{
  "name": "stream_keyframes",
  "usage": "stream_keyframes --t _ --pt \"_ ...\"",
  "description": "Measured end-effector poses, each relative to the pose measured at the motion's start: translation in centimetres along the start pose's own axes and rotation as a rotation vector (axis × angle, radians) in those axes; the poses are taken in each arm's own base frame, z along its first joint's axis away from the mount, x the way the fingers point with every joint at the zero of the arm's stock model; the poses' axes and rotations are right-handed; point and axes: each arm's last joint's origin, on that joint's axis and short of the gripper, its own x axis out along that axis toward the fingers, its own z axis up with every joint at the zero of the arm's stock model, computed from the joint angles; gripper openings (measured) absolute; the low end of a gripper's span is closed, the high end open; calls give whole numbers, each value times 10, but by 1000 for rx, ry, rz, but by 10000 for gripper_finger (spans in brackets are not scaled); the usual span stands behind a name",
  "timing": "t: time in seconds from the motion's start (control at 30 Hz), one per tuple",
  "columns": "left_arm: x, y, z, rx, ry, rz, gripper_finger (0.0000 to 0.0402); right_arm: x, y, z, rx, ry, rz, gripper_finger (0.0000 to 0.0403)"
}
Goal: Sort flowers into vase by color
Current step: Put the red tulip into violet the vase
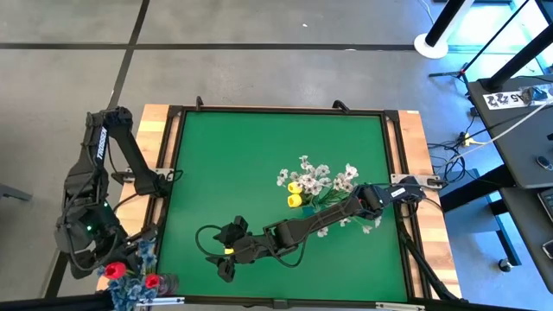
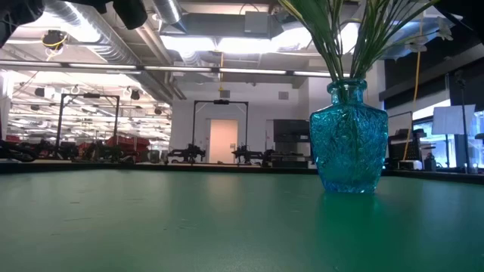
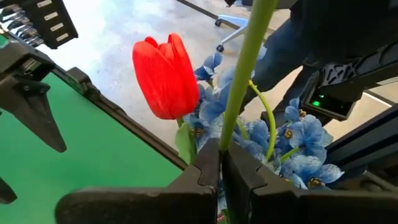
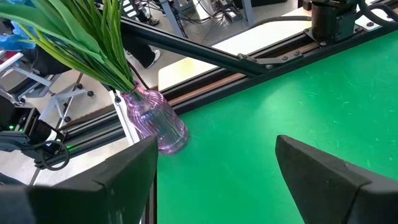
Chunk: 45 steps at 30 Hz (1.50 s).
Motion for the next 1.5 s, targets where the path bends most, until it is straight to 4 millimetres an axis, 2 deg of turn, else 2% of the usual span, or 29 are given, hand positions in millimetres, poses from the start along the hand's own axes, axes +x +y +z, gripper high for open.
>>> stream_keyframes --t 0.23,0.33,0.53,0.9,1.03,1.33,1.5 --pt "20 2 -19 2 56 23 2 0 0 0 -1 1 -1 324" --pt "24 2 -21 -12 53 19 4 0 0 0 -1 2 -1 324" --pt "19 3 -21 -18 38 19 13 0 0 -1 -2 10 9 324" --pt "-22 21 -31 -64 -38 145 15 0 0 -1 -3 13 14 324" --pt "-20 21 -32 -94 -22 160 15 0 0 -1 -2 13 14 324" --pt "1 11 -30 -103 15 183 16 0 0 0 -7 12 13 324" --pt "-2 11 -30 -110 10 170 16 0 0 0 -25 10 14 324"
